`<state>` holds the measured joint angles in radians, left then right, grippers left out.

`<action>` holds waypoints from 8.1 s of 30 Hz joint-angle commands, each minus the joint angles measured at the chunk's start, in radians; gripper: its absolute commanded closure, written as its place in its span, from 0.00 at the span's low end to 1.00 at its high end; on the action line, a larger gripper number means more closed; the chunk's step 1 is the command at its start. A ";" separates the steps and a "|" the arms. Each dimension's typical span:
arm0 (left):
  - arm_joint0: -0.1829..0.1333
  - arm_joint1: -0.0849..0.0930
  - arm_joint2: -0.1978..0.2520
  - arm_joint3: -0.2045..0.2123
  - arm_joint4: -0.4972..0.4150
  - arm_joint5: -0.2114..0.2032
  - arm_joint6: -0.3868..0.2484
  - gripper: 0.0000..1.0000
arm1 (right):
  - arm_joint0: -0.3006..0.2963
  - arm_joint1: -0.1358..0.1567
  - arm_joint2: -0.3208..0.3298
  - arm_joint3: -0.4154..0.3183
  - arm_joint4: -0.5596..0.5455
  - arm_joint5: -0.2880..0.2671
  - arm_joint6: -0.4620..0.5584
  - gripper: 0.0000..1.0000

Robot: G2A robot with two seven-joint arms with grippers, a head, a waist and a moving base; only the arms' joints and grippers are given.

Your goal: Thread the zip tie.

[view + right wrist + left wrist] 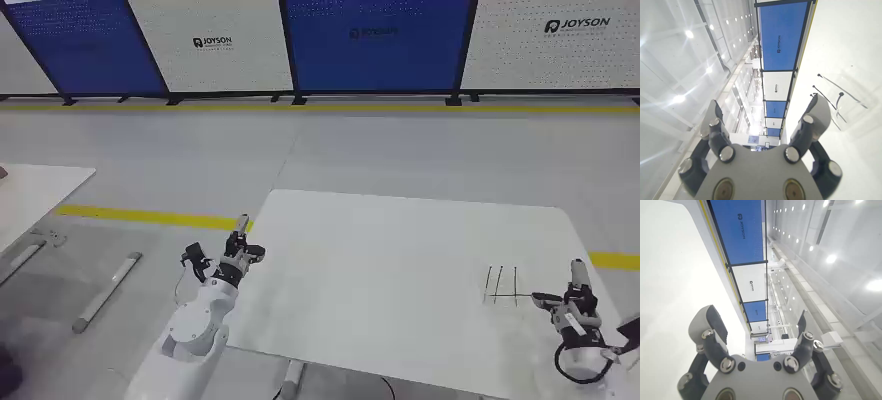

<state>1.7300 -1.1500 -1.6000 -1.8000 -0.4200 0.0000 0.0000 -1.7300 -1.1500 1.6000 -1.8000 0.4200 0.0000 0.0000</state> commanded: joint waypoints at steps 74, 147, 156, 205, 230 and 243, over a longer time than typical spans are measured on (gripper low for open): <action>0.000 0.000 0.000 0.000 0.000 0.000 0.000 0.00 | 0.583 0.203 0.049 0.522 -0.322 0.105 1.390 0.00; 0.000 0.000 0.000 0.000 0.000 0.000 0.000 0.00 | 0.906 0.276 -0.341 0.829 -0.691 -0.317 1.390 0.00; 0.000 0.000 0.000 0.000 0.000 0.000 0.000 0.00 | 0.906 0.276 -0.341 0.829 -0.691 -0.317 1.390 0.00; 0.000 0.000 0.000 0.000 0.000 0.000 0.000 0.00 | 1.093 0.242 -0.673 1.122 -0.447 -0.340 1.390 0.62; 0.000 0.000 0.000 0.000 0.000 0.000 0.000 0.00 | 1.127 0.235 -0.720 1.170 -0.414 -0.340 1.390 0.85; 0.000 0.000 0.000 0.000 0.000 0.000 0.000 0.00 | 1.123 0.243 -0.726 1.163 -0.396 -0.340 1.390 1.00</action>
<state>1.7300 -1.1500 -1.6000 -1.8000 -0.4200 0.0000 0.0000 -0.6065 -0.9073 0.8748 -0.6372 0.0227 -0.3400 1.3900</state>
